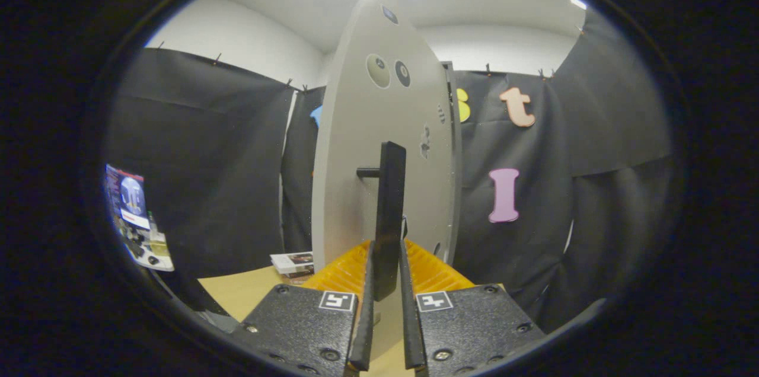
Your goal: Open the shoe cabinet door, grab the shoes and put them into the shoe cabinet, then close the shoe cabinet door.
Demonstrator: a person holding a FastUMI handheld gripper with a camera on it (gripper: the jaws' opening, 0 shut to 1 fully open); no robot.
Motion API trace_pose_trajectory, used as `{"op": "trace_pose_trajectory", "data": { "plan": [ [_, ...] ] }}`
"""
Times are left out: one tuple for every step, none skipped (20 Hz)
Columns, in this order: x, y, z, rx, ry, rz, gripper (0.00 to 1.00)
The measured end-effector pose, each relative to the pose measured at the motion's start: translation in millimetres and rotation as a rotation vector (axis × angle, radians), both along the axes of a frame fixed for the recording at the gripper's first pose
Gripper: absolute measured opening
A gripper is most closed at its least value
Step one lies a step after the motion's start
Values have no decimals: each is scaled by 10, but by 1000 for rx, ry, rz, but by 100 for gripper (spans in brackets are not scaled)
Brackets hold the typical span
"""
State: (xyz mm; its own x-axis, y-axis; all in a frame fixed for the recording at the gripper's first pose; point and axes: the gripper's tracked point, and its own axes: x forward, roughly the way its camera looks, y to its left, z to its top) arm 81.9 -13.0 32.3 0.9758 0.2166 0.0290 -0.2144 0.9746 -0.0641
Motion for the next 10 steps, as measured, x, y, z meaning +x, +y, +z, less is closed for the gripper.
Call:
{"op": "trace_pose_trajectory", "data": {
  "plan": [
    [12, -103, -8, -10, -6, -43, 24],
    [11, -248, 30, -13, -9, -87, 24],
    [8, -373, 49, -17, -15, -128, 24],
    [4, -466, 44, -19, -20, -163, 24],
    [-3, -568, 38, -29, -24, -198, 17],
    [-7, -662, 31, -44, -25, -233, 16],
    [-17, -728, 24, -34, -20, -236, 15],
    [-49, -761, 19, -8, -8, -227, 16],
    [-104, -799, 13, 2, 5, -227, 16],
    [-164, -801, -13, -6, 15, -200, 19]
  ]
}}
